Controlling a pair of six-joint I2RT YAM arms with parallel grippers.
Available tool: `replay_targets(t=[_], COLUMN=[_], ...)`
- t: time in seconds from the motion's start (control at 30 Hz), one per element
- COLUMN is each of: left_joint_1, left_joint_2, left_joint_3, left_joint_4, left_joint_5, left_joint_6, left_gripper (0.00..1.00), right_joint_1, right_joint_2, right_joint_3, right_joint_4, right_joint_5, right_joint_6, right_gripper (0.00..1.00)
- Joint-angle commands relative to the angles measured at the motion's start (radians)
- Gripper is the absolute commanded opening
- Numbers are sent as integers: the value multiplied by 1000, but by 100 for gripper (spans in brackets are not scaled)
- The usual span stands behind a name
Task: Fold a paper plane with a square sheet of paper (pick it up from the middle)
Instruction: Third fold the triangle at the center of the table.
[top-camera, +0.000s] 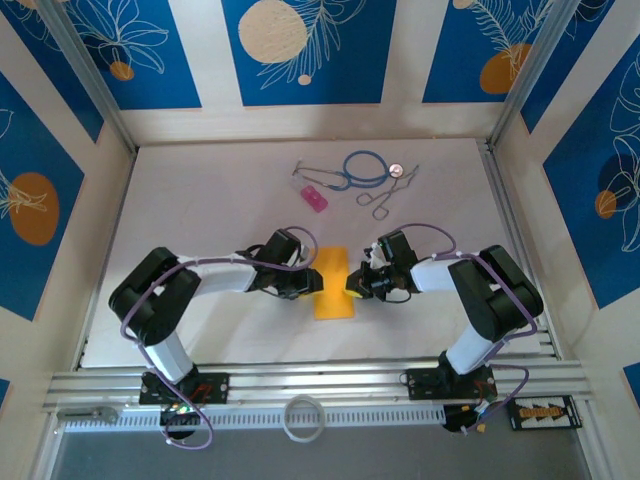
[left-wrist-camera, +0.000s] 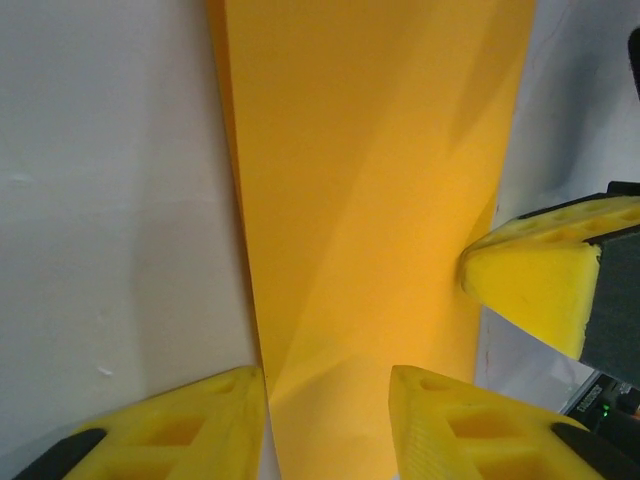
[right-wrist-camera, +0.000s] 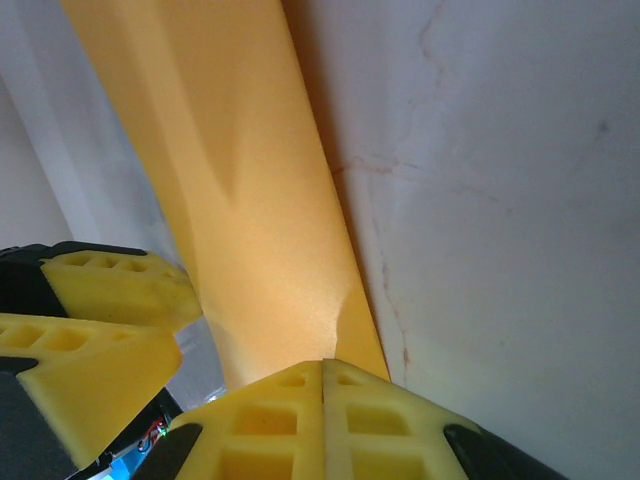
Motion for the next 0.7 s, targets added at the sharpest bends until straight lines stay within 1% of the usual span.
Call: replay_targets(t=[0.0,0.1,0.43,0.5,0.57,0.67], left_joint_1=[-10,-10,-10,-10,-10,-10], left_joint_2=[16,17,2,0,-1,-6], left_joint_3=[9,9,-1,0,-1,-6], left_joint_4=[32,39,45,45,45,44], left_joint_5=[17,21,-5,-7,-11,-20], left_joint_6=[-16,-19,-31,-32,-36,-42], left_gripper=[33,32,32,29,23,16], right_joint_1=[5,4,4,4,3,3], right_joint_2=[32,32,27,26,23,14], right_joint_3=[-34,-36,-35,-36,-37,-37], right_joint_4=[-69,-69,-71,-71,-71,-69], right_joint_5=[65,65,65,65,65,65], right_joint_6=[8,8,8,8,8,4], right_gripper=[5,5,5,5,5,5])
